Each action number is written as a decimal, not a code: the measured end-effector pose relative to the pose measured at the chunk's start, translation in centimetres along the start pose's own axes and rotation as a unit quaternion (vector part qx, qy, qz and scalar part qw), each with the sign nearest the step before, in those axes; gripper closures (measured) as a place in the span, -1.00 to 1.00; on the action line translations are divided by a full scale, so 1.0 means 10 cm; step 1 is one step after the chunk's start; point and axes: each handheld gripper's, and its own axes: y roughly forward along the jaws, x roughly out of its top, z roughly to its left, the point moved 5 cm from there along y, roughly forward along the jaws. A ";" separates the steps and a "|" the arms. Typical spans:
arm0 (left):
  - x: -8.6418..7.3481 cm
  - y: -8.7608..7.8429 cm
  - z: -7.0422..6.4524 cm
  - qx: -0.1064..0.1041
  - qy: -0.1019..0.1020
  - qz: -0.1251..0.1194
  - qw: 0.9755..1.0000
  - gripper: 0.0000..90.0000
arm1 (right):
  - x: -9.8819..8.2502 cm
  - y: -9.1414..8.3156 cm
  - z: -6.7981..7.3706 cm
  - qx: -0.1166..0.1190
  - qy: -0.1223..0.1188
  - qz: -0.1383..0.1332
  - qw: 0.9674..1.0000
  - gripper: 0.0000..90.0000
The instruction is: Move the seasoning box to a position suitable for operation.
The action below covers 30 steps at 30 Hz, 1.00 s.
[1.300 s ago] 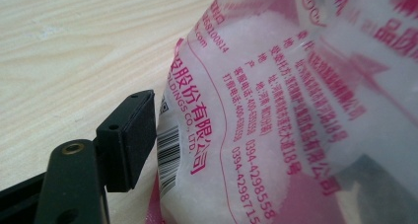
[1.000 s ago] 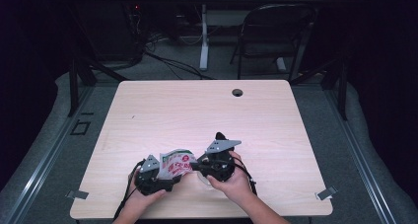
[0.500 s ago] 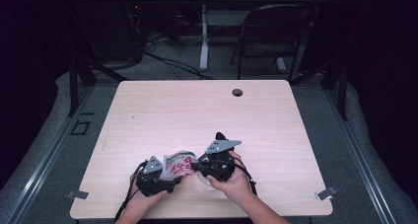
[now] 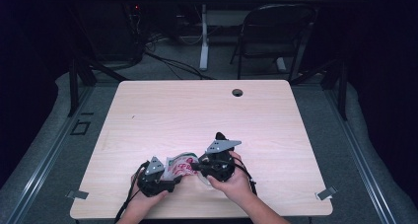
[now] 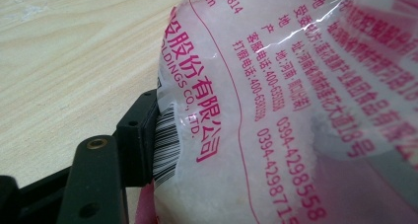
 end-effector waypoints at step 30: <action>0.00 -0.01 -0.05 0.030 0.031 -0.007 0.999 0.15 | 0.00 0.00 0.00 0.000 0.000 -0.002 1.000 0.87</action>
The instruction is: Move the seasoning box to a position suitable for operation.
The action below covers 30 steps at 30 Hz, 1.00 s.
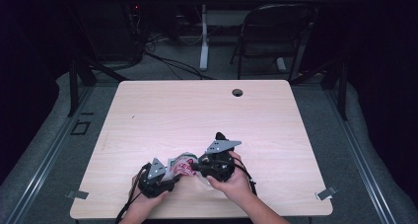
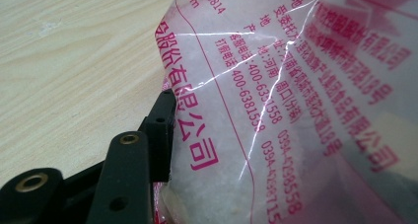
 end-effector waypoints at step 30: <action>0.12 -0.13 0.03 0.036 0.020 -0.020 0.999 0.28 | 0.05 -0.08 0.01 0.006 -0.003 -0.023 1.000 0.68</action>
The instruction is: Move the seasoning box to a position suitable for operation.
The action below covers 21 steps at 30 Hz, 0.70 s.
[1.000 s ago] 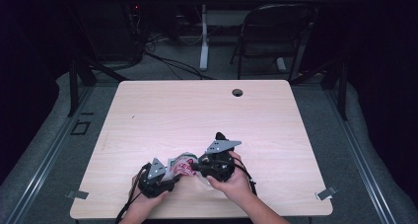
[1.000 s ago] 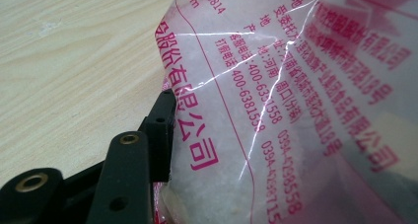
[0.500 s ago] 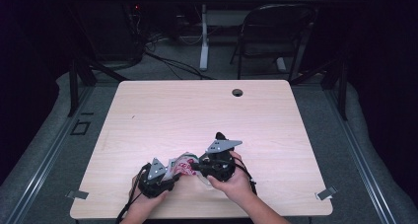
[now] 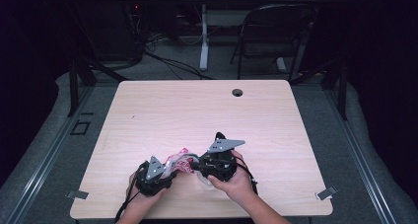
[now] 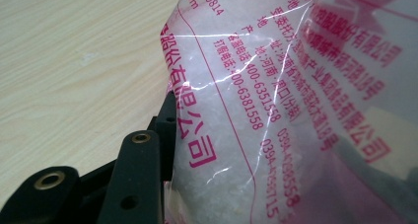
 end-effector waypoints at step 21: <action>0.20 -0.13 0.15 0.046 0.031 -0.027 0.998 0.29 | 0.06 -0.25 -0.03 -0.016 -0.005 -0.068 0.998 0.39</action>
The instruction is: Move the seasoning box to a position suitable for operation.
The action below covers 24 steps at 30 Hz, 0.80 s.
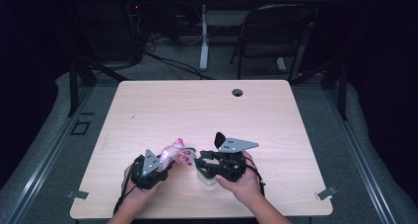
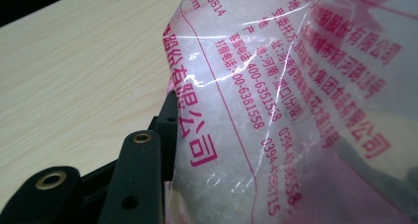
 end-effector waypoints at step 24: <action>0.39 -0.14 0.13 0.050 0.041 -0.038 0.997 0.29 | 0.02 -0.31 -0.17 -0.040 0.017 -0.040 0.998 0.39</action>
